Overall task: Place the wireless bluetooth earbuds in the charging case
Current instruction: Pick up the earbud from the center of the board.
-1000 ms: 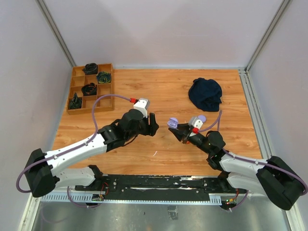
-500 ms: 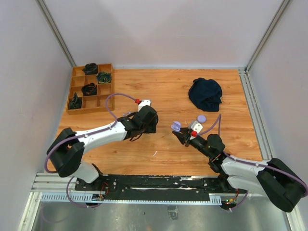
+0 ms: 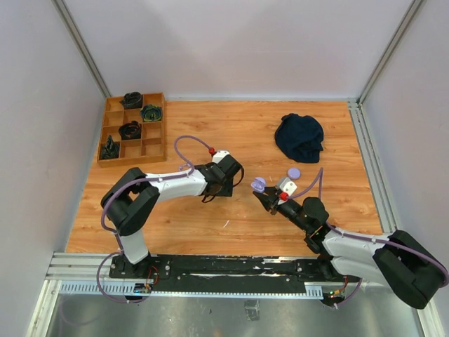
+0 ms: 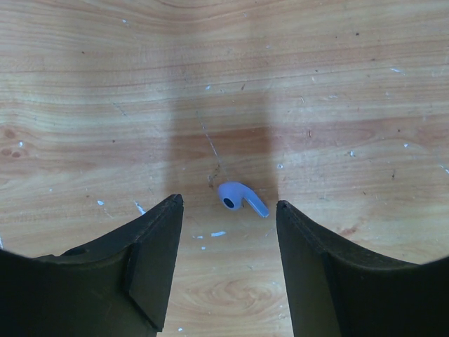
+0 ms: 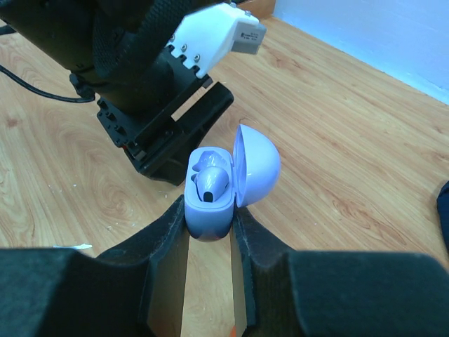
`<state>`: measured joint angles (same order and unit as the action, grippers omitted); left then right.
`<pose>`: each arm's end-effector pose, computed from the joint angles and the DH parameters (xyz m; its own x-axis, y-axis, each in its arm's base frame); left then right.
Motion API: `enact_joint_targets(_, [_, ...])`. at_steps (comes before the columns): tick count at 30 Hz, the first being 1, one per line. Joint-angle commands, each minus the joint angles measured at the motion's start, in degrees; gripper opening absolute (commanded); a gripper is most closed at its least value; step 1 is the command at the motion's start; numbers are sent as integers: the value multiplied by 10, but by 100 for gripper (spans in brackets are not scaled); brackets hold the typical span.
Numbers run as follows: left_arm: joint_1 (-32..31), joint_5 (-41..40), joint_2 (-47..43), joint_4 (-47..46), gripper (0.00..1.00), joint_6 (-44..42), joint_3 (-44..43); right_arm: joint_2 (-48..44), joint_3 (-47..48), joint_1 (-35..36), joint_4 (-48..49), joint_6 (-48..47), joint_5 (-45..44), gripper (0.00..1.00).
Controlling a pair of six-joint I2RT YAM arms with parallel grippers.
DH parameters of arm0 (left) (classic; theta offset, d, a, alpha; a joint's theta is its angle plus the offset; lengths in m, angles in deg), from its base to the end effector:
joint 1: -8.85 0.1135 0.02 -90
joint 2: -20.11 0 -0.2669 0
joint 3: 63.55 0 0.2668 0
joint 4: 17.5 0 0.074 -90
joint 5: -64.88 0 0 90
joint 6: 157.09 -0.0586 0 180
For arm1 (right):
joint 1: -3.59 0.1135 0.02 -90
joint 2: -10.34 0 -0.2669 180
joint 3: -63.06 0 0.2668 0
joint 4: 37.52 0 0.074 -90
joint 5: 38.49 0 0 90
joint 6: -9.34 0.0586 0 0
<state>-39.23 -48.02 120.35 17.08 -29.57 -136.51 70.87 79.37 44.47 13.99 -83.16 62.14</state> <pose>0.2608 -0.2563 0.1410 -0.8100 0.0624 -0.5830 0.0876 0.9960 -0.0151 0.1520 0.1459 0.1765 0.1299 0.0558 -0.9900 -0.7767 0.6264 -0.0667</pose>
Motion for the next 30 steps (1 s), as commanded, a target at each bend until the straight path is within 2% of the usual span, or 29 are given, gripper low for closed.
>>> enact_joint_targets(1, [-6,-29,23,11,61,-2,-28,-10,-6,1,22,-11,-13,5])
enact_joint_targets(8, [-6,-46,37,16,58,-3,-19,-10,-6,1,22,-11,-12,5])
enact_joint_targets(23, [-6,-49,-15,51,54,-1,24,-7,-4,2,20,-13,-9,5])
enact_joint_targets(30, [-6,-21,-21,49,52,-22,-6,-7,-5,2,20,-13,-8,6])
